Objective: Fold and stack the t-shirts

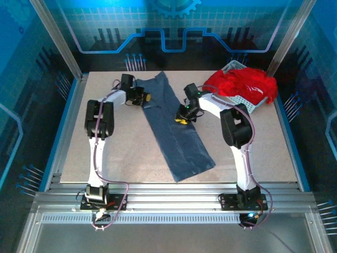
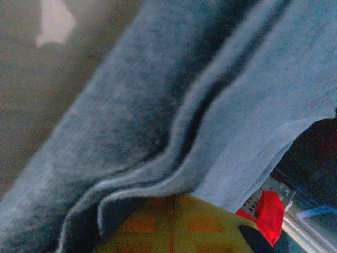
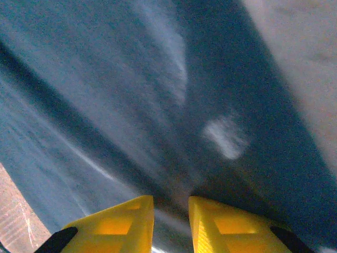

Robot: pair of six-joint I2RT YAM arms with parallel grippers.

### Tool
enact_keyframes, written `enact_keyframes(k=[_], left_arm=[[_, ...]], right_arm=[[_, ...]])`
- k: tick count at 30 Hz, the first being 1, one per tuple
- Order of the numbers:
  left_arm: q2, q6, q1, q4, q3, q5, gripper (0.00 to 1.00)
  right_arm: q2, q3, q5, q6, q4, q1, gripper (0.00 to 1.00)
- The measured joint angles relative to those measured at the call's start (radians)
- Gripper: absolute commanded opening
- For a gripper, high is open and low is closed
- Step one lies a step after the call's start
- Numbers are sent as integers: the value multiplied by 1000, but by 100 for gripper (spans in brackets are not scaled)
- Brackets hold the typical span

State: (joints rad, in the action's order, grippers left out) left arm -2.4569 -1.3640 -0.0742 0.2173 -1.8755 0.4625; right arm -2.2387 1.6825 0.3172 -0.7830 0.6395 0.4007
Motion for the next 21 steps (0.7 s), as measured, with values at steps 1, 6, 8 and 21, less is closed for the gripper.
enact_keyframes(k=[1, 6, 8, 21], left_arm=[[-27, -2, -13, 2, -45, 6, 9], [-171, -35, -80, 11, -278, 22, 11], [-210, -52, -95, 9, -345, 24, 17], [5, 44, -91, 47, -174, -48, 50]], right_arm=[[16, -29, 3, -16, -14, -10, 27], [49, -87, 9, -95, -43, -51, 27], [49, -87, 9, -116, -43, -59, 27], [204, -121, 7, -116, -87, -68, 40]])
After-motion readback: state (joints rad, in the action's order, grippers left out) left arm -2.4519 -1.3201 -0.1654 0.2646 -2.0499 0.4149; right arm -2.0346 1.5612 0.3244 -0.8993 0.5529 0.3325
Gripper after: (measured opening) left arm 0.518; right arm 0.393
